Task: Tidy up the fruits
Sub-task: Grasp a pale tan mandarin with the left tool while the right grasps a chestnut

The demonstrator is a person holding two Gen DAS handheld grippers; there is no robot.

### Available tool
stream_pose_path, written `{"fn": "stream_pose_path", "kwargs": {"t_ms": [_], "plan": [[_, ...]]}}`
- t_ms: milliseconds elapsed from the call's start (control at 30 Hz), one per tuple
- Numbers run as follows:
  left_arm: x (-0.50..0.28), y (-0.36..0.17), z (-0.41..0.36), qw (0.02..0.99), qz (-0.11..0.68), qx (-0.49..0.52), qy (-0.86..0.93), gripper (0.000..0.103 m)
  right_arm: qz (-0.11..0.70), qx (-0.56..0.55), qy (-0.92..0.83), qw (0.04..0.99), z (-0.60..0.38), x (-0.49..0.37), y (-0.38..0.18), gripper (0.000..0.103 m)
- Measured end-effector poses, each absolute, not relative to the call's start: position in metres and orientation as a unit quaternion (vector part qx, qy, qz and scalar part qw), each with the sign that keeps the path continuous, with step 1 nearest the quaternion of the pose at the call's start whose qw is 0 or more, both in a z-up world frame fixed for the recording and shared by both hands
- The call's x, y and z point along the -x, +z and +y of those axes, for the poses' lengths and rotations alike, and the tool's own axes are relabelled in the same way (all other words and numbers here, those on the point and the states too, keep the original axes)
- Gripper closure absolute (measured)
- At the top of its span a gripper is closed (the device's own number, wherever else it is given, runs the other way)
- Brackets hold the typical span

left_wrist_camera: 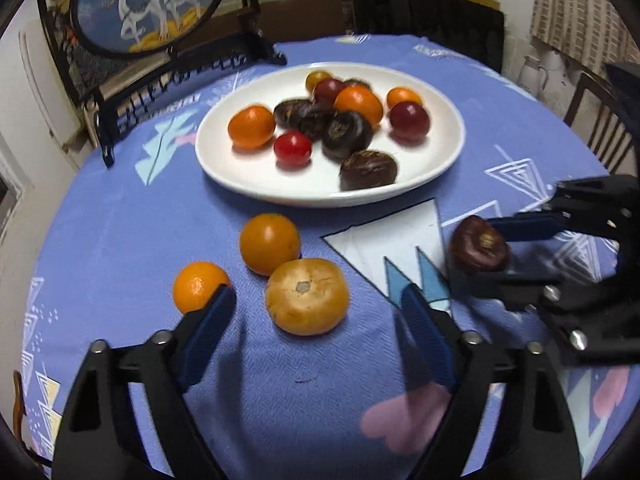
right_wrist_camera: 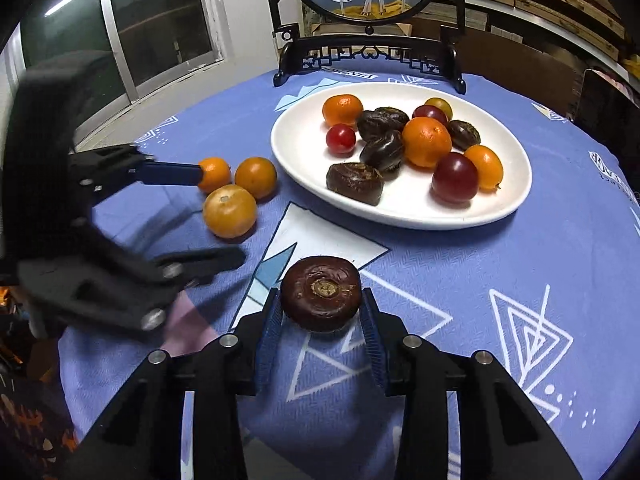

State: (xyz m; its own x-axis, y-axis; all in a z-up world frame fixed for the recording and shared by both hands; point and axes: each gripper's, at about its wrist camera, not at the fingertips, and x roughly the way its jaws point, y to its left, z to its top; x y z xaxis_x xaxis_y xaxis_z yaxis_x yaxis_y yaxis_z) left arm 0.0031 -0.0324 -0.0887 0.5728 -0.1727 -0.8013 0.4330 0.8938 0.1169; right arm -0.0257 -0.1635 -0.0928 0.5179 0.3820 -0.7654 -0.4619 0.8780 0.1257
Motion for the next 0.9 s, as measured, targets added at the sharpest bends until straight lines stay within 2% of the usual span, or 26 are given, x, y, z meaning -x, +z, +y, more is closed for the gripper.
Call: {"fn": "stream_pose_path", "kwargs": {"t_ms": [67, 133, 167, 200, 233, 900], "plan": [[-0.008, -0.093, -0.03, 0.87, 0.44, -0.146, -0.17, 0.032, 0.426, 0.046, 0.245, 0.87, -0.162, 0.026, -0.093, 0.063], [-0.012, -0.096, -0.027, 0.869, 0.446, -0.139, -0.162, 0.041, 0.425, 0.044, 0.246, 0.87, -0.162, 0.028, -0.093, 0.063], [-0.014, -0.096, -0.025, 0.868, 0.45, -0.132, -0.162, 0.053, 0.425, 0.043, 0.247, 0.87, -0.162, 0.029, -0.093, 0.063], [-0.014, -0.096, -0.023, 0.867, 0.453, -0.125, -0.165, 0.06, 0.425, 0.043, 0.246, 0.87, -0.161, 0.03, -0.093, 0.063], [-0.014, -0.095, -0.021, 0.867, 0.454, -0.117, -0.171, 0.062, 0.425, 0.043, 0.246, 0.87, -0.161, 0.03, -0.093, 0.063], [0.01, -0.052, -0.032, 0.899, 0.374, -0.16, -0.16, 0.063, 0.407, 0.037, 0.247, 0.879, -0.16, 0.046, -0.076, 0.063]]}}
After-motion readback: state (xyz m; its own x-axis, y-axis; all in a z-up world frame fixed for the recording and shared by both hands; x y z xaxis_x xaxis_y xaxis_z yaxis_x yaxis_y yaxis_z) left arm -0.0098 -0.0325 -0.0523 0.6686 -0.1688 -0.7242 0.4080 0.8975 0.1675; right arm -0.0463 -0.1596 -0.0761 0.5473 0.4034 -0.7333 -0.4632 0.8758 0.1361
